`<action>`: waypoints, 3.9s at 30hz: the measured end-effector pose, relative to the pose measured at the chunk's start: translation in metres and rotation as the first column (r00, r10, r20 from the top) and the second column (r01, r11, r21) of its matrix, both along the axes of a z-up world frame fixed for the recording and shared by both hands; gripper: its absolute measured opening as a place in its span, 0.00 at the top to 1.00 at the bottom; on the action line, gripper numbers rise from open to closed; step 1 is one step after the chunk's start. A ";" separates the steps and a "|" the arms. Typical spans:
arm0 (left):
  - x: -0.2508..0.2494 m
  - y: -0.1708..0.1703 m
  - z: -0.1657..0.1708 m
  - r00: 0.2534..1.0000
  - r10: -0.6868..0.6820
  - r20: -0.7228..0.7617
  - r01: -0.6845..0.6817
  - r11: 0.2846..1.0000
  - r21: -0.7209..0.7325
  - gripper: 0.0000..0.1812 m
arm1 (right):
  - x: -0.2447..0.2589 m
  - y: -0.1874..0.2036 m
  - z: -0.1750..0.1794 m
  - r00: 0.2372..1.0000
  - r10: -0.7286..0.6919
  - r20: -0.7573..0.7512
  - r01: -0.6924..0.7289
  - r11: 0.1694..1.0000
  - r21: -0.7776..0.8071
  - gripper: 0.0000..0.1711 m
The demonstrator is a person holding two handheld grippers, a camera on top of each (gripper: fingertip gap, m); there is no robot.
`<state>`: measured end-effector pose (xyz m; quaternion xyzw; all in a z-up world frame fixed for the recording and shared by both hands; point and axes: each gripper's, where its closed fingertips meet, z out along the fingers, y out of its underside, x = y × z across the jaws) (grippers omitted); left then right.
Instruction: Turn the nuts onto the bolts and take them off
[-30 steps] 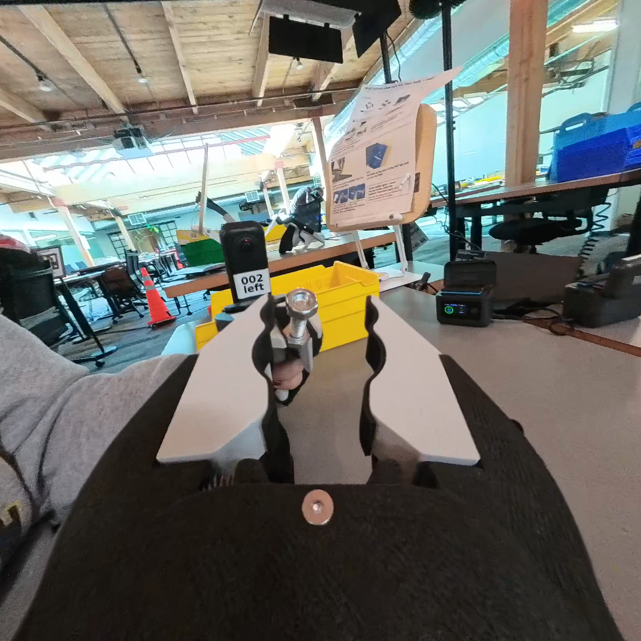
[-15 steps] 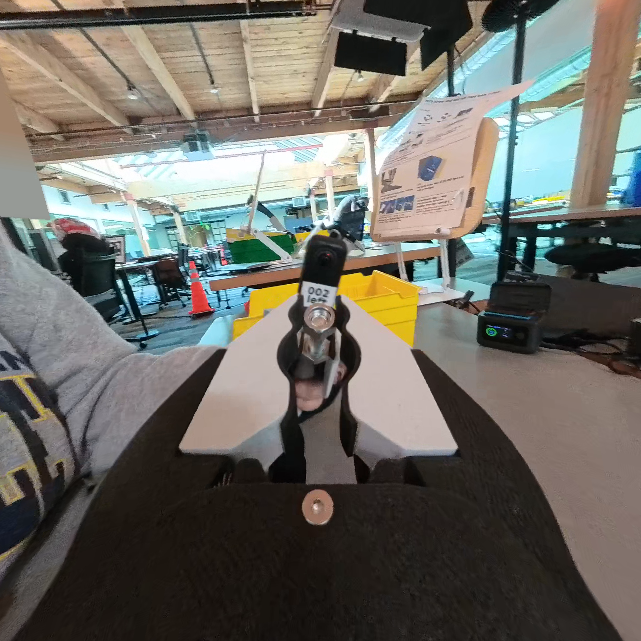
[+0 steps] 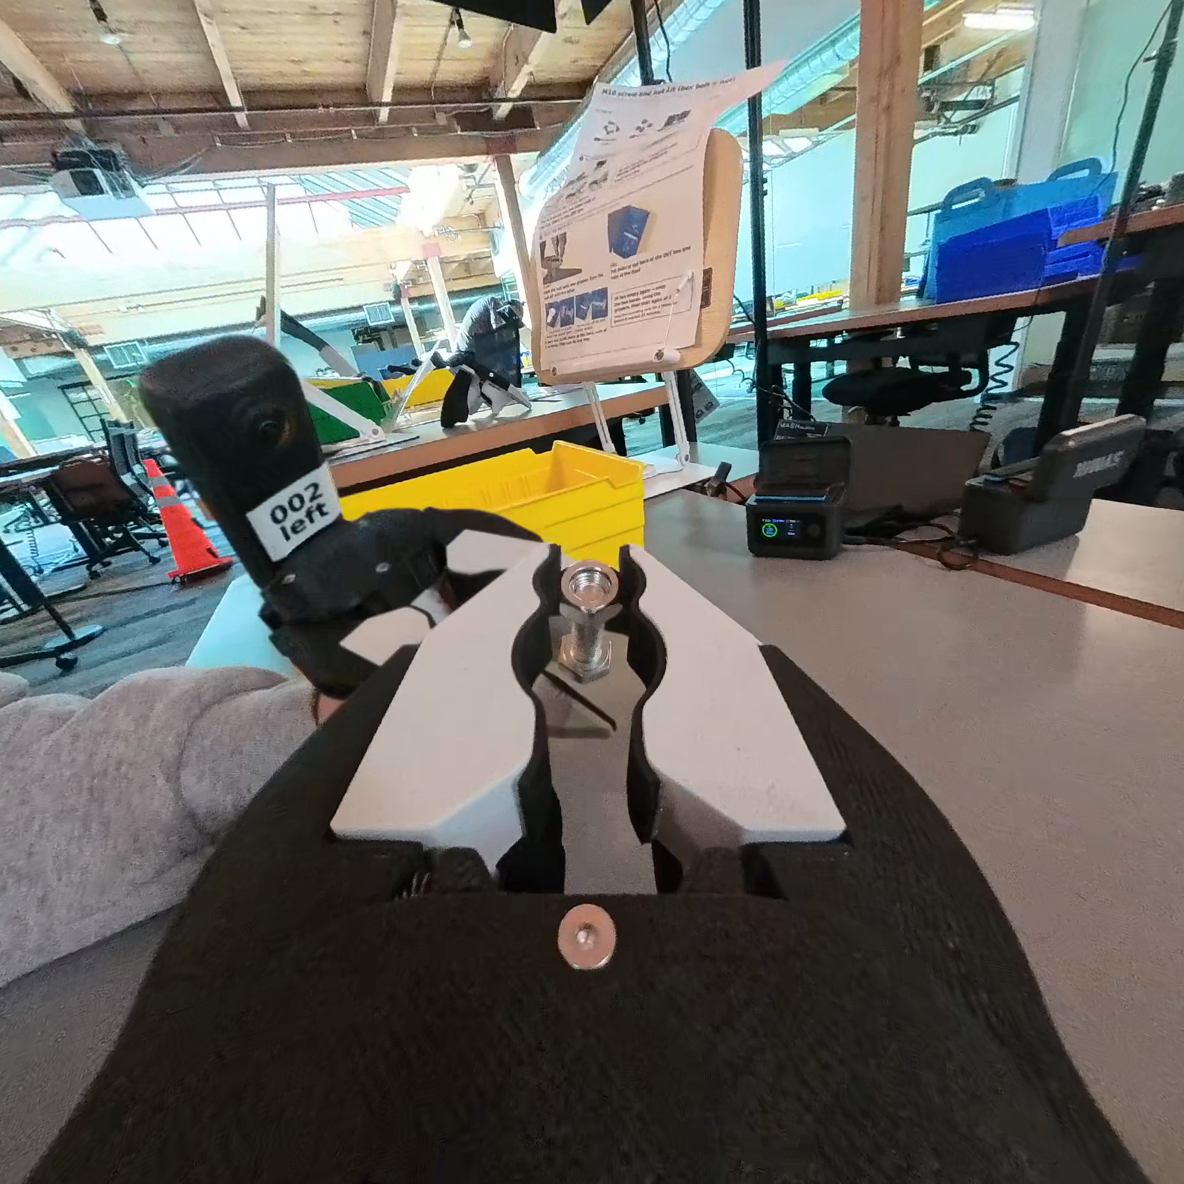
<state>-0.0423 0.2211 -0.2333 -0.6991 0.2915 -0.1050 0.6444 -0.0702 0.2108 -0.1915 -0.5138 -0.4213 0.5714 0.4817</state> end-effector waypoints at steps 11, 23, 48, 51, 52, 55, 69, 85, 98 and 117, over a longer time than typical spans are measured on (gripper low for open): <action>0.011 -0.005 0.009 0.999 -0.037 0.040 0.035 0.999 0.042 0.91 | 0.001 -0.001 0.011 0.998 -0.049 -0.033 0.050 0.998 0.030 0.79; -0.002 -0.012 0.030 0.963 -0.109 0.245 0.091 0.992 0.086 0.91 | 0.012 0.000 0.019 0.996 0.019 -0.082 -0.021 1.000 -0.013 0.82; 0.006 -0.012 0.013 0.999 0.012 0.034 -0.019 0.979 0.202 0.91 | 0.017 0.063 -0.023 0.884 -0.463 -0.068 0.466 0.856 0.222 0.90; -0.012 -0.014 0.019 0.998 0.059 0.036 -0.066 0.971 0.229 0.91 | 0.006 0.049 -0.029 0.904 -0.428 -0.012 0.406 0.847 0.342 0.91; -0.020 -0.015 0.021 0.997 0.073 0.038 -0.080 0.968 0.236 0.91 | 0.001 0.045 -0.034 0.910 -0.413 0.027 0.374 0.849 0.374 0.91; -0.042 -0.019 0.028 0.989 0.146 0.000 -0.140 0.952 0.272 0.91 | -0.016 0.039 -0.047 0.917 -0.381 0.121 0.291 0.844 0.451 0.91; 0.004 -0.049 0.058 1.000 -0.015 0.011 0.009 0.915 0.404 0.91 | -0.177 -0.025 -0.118 0.738 0.294 0.607 -0.504 0.839 0.206 0.81; -0.003 -0.045 0.060 0.999 0.000 0.050 -0.020 0.917 0.399 0.91 | -0.195 -0.041 -0.130 0.675 0.291 0.678 -0.557 0.804 0.209 0.90; -0.024 -0.042 0.066 0.984 0.020 0.174 -0.087 0.919 0.384 0.91 | 0.055 0.072 0.098 0.704 -0.710 0.024 0.637 0.646 0.421 0.90; -0.001 -0.035 0.041 0.986 -0.059 0.154 0.015 0.962 0.273 0.91 | 0.313 0.114 -0.108 0.137 -0.446 0.885 0.411 0.838 0.359 0.80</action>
